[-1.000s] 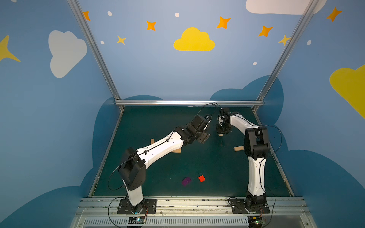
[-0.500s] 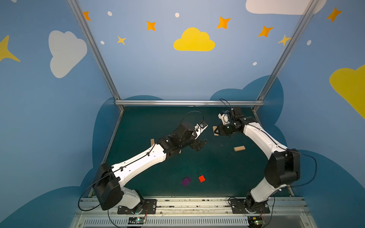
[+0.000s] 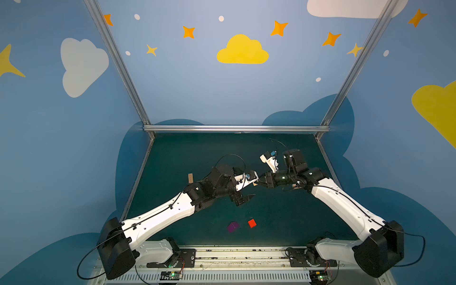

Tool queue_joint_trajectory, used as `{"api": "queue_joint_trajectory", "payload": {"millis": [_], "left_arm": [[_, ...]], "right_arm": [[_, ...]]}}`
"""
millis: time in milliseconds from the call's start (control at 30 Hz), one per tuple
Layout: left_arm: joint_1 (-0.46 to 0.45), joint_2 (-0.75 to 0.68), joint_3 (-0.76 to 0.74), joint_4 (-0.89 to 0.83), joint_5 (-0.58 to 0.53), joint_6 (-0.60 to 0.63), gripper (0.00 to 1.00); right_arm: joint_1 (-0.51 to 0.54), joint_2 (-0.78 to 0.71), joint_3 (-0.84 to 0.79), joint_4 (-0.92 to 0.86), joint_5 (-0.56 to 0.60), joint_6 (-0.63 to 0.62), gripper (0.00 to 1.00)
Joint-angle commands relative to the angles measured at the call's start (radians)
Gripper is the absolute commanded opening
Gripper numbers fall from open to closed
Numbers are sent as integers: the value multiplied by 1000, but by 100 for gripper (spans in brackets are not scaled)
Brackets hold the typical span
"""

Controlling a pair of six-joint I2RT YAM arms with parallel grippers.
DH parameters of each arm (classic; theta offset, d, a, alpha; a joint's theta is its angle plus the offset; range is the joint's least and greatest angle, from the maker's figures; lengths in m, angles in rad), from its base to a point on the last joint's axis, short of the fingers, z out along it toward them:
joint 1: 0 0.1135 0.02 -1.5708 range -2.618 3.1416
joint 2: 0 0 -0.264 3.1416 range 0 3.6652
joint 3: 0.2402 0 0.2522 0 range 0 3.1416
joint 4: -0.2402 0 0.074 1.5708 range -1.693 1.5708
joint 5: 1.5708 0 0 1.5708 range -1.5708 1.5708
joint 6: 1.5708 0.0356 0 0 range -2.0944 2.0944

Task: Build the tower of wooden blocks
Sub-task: 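Carry both held blocks toward the table center, grippers meeting face to face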

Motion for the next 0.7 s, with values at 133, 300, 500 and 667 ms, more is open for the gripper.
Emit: {"api": "queue_joint_trajectory", "payload": {"millis": [133,300,500,667], "left_arm": [[-31,-22,-15,50,-128,17,95],[-48,-31,-49,109,-213,17,94],[-49,-45,-73,120,-233,17,90],[-50,-47,-66,89,-198,9,87]], "right_arm": [[59,-34,7,-8,16,-42,20],[85,-38,34,-45,50,-63,21],[101,-32,57,-73,56,-76,21],[123,-31,68,-88,73,-112,21]]}}
